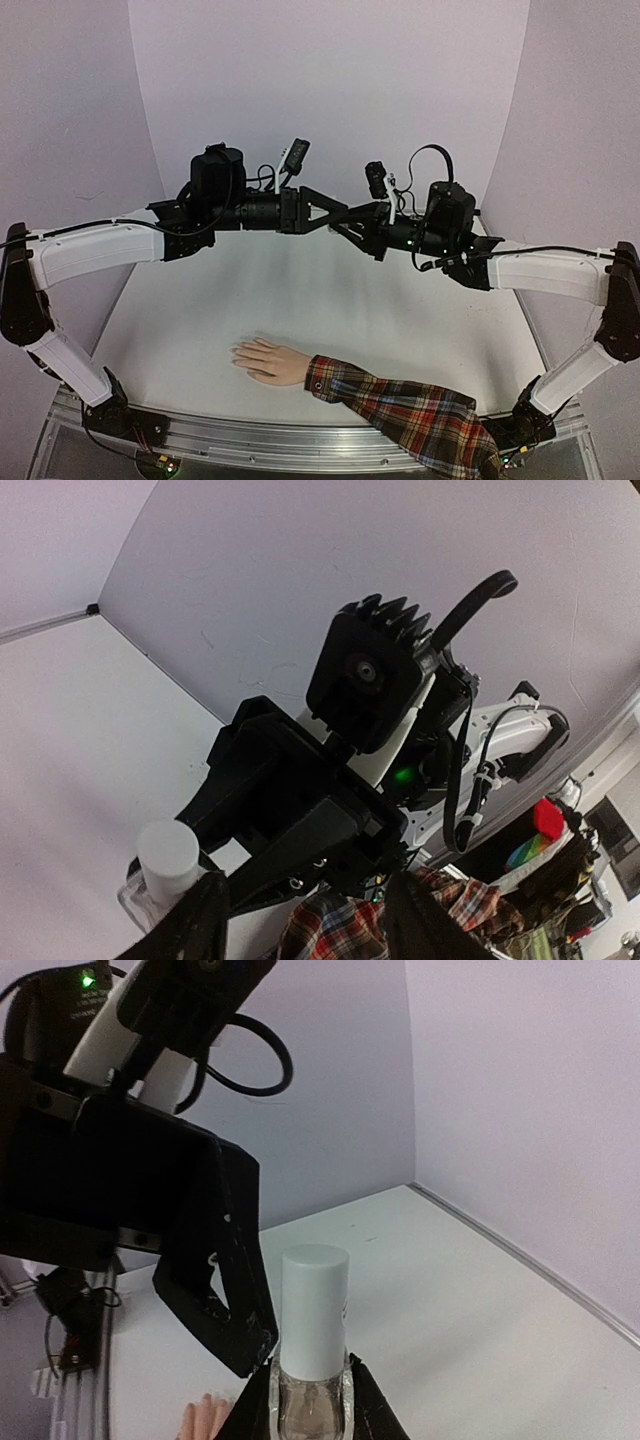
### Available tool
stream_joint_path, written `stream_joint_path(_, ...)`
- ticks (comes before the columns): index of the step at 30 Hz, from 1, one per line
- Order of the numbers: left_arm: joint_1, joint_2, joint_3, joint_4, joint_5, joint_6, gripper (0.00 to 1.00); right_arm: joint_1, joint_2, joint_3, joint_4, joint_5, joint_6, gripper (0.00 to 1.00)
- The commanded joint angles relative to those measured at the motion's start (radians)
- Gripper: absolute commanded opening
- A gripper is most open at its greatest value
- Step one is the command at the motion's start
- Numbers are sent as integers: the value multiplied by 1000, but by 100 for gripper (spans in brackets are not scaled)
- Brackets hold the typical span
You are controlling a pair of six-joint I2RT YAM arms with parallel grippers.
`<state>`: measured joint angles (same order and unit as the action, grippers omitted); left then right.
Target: Paint the nails
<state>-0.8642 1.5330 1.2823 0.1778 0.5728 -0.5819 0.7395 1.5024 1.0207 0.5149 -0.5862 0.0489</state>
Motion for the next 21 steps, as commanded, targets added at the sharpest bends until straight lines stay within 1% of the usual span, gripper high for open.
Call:
stream_joint_path(1, 11, -40, -3, 41, -5, 44, 50, 6, 3, 42, 98, -158, 75, 0)
stream_joint_path(4, 14, -68, -24, 35, -42, 55, 47, 4, -3, 35, 101, -159, 75, 0)
stream_joint_path(5, 14, -81, -31, 33, -55, 62, 47, 1, -6, 32, 102, -158, 76, 0)
stream_joint_path(7, 14, -107, -51, 36, -87, 71, 52, -1, -12, 25, 103, -153, 75, 0)
stream_joint_path(10, 14, -153, -90, 42, -156, 77, 57, -2, -18, 19, 103, -150, 75, 0)
stream_joint_path(12, 14, -164, -94, 37, -189, 77, 64, -2, -17, 20, 103, -155, 77, 0)
stream_joint_path(14, 15, -137, -57, -8, -186, 79, 67, -1, -14, 28, 104, -163, 81, 0)
stream_joint_path(16, 14, -101, -14, -36, -146, 80, 68, -2, -9, 37, 105, -174, 84, 0)
stream_joint_path(18, 15, -66, 19, -47, -99, 80, 67, -2, -8, 43, 106, -174, 85, 0)
stream_joint_path(21, 14, -27, 55, -66, -52, 84, 57, -2, -7, 50, 106, -167, 87, 0)
